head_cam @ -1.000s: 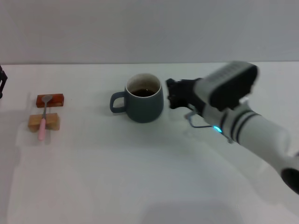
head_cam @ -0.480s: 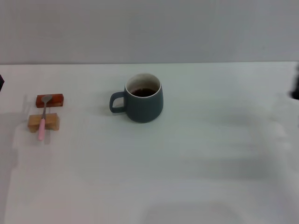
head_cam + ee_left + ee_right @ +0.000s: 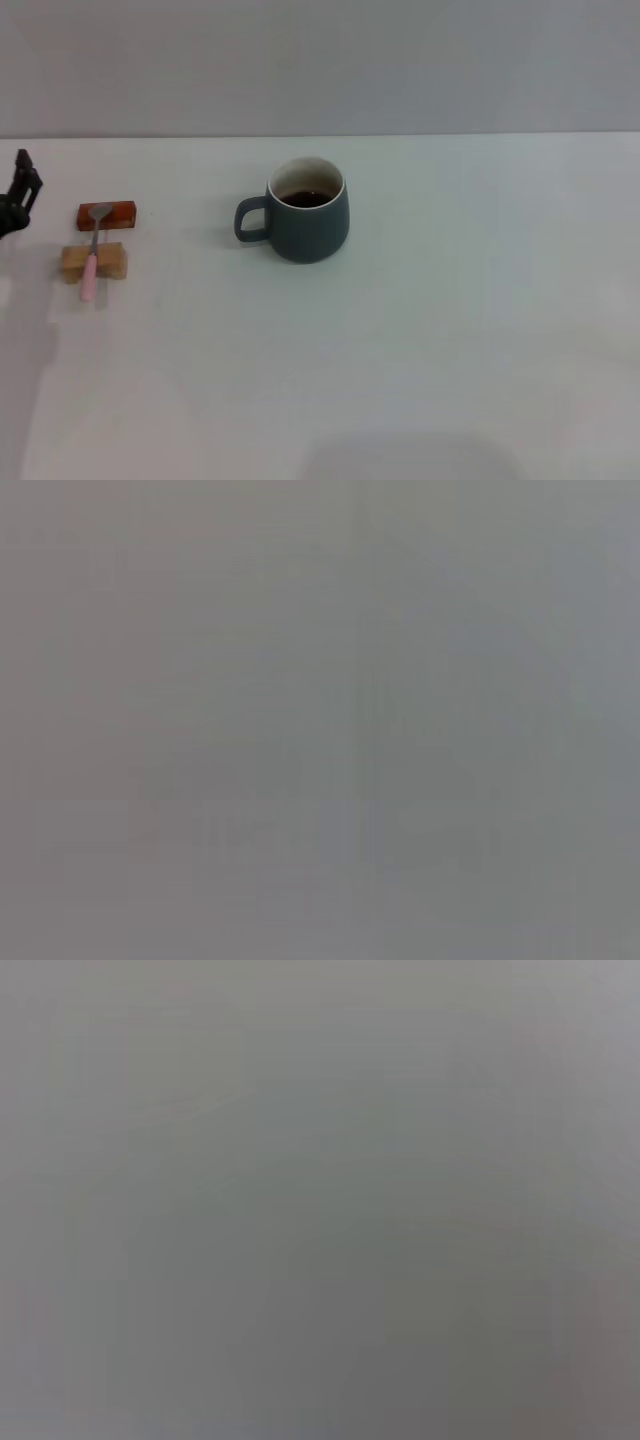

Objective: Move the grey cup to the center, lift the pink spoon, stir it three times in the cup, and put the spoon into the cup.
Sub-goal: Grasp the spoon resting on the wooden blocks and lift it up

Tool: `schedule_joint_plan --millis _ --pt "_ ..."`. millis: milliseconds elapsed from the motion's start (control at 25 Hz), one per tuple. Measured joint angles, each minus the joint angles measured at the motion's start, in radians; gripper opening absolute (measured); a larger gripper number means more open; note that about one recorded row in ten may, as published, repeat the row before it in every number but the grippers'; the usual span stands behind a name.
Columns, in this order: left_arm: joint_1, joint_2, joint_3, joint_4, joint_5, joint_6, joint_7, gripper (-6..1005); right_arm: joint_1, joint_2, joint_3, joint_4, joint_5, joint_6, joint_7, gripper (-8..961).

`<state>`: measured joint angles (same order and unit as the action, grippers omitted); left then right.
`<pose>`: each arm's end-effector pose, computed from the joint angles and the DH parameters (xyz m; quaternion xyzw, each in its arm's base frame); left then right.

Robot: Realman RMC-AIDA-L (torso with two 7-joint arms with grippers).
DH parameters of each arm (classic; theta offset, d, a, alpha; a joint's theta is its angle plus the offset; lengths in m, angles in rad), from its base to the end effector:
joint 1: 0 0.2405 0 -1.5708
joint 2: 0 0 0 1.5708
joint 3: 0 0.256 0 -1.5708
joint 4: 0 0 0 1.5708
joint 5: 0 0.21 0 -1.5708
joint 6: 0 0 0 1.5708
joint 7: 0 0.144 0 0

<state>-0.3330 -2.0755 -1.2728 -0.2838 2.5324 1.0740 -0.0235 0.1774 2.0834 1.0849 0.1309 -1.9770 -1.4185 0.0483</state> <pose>-0.3543 0.3248 0.0164 -0.6285 -0.2498 -0.2622 0.6883 0.4227 0.2151 0.0716 -0.4301 0.2691 0.2363 0.8288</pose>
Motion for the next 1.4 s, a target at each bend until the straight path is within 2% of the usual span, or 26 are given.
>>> schedule_joint_plan --millis 160,360,600,680,720,1120,1400 --pt "0.023 -0.001 0.054 -0.011 0.0 0.008 -0.002 805 -0.034 0.0 0.006 -0.013 0.023 -0.008 0.008 30" --pt "0.087 -0.001 0.132 -0.072 0.0 0.017 -0.023 804 -0.055 -0.001 0.033 -0.027 0.028 -0.001 0.012 218" --pt "0.137 0.0 0.259 -0.105 0.001 0.039 -0.038 804 -0.052 0.001 0.099 -0.041 0.03 0.02 0.011 373" --pt "0.137 0.0 0.259 -0.105 0.001 0.039 -0.038 804 -0.051 0.001 0.105 -0.043 0.03 0.026 0.011 424" --pt "0.15 -0.002 0.307 -0.105 0.001 0.039 -0.036 804 -0.049 0.001 0.107 -0.044 0.03 0.033 0.012 450" --pt "0.179 -0.003 0.337 -0.098 0.0 0.003 -0.031 804 -0.041 -0.003 0.11 -0.047 0.031 0.052 0.013 826" --pt "0.171 -0.003 0.338 -0.097 0.0 -0.07 0.021 803 -0.039 -0.003 0.11 -0.047 0.031 0.053 0.014 826"
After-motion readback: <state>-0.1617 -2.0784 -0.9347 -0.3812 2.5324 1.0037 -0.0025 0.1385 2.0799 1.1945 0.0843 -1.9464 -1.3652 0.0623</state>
